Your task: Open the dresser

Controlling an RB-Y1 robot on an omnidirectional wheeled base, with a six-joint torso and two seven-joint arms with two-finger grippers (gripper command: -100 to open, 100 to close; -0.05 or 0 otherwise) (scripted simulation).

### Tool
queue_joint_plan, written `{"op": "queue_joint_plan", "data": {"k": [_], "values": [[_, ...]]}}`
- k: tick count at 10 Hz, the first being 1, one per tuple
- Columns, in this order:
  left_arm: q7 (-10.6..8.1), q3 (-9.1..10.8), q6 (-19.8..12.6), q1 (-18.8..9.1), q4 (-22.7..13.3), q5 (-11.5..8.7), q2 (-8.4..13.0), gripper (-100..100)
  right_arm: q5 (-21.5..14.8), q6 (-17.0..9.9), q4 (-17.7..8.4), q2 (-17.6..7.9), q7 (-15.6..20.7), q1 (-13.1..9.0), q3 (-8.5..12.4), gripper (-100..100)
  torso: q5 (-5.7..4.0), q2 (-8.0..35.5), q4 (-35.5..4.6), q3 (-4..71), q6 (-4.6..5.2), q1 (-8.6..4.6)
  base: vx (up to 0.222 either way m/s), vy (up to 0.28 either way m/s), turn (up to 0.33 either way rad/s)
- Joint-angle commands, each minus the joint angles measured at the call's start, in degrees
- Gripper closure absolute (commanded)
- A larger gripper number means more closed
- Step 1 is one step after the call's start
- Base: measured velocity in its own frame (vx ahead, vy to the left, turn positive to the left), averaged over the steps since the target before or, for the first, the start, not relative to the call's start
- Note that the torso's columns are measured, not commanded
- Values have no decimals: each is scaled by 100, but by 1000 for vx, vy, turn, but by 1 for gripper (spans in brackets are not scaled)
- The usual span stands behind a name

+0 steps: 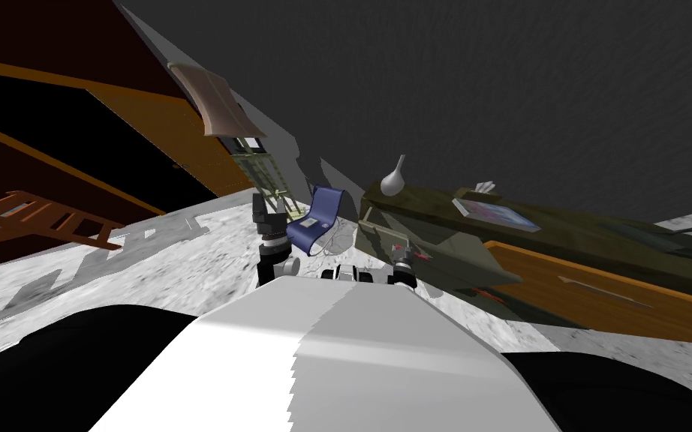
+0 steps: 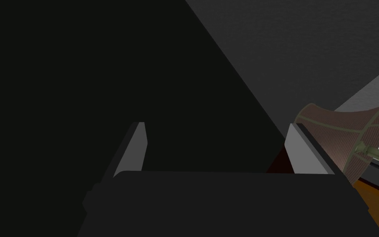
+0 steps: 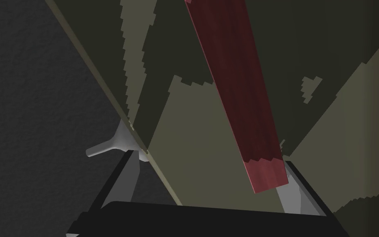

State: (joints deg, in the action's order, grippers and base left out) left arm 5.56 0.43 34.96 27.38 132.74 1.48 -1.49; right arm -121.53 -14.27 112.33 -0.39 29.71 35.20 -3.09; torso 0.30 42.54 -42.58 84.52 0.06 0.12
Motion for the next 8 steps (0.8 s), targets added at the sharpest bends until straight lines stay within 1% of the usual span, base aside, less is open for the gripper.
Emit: {"op": "queue_joint_plan", "data": {"k": [1,2,3,8], "values": [[0,0,0,0,0,0,0,0,-5,178,329,62,85,121,22,-100,6,9,-3,1,-8,11,25,10,-39],[0,0,0,0,0,0,0,0,-18,106,189,60,63,147,-24,-100,18,21,-14,1,-5,25,18,5,-19],[0,0,0,-1,0,0,0,0,-15,125,192,71,72,163,-24,0,10,19,-2,-3,-10,25,7,1,-2],[0,0,0,-1,0,0,0,0,-5,119,121,86,62,193,-25,0,-18,-19,23,8,-8,-3,0,0,0]]}}
